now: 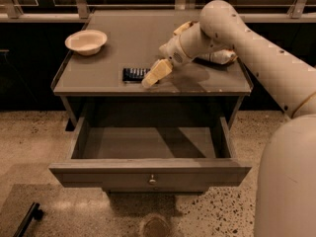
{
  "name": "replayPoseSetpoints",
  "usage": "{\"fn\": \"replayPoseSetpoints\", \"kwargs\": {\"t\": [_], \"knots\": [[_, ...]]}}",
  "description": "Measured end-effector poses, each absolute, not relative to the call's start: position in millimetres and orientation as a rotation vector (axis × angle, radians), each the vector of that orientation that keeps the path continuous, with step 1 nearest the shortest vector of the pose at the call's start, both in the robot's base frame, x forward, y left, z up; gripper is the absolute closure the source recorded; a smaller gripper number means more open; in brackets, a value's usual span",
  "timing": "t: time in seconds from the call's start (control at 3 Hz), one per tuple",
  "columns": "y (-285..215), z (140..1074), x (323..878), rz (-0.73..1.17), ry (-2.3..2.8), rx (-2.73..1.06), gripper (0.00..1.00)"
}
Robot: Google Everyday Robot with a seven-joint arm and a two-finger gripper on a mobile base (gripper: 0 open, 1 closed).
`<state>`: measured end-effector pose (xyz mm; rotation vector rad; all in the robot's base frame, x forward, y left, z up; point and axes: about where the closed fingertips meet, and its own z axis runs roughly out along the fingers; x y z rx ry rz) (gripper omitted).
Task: Place rxbar blueberry into top drawer
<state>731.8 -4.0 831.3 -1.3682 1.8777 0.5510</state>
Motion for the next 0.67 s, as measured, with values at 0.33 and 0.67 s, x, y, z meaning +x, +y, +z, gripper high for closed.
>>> {"fn": "replayPoseSetpoints", "kwargs": {"t": [0.33,0.67], "knots": [[-9.0,817.4,722.5,0.513,1.909,-1.334,0.00],[-7.5,814.6,721.2,0.514,1.916,-1.336,0.17]]}}
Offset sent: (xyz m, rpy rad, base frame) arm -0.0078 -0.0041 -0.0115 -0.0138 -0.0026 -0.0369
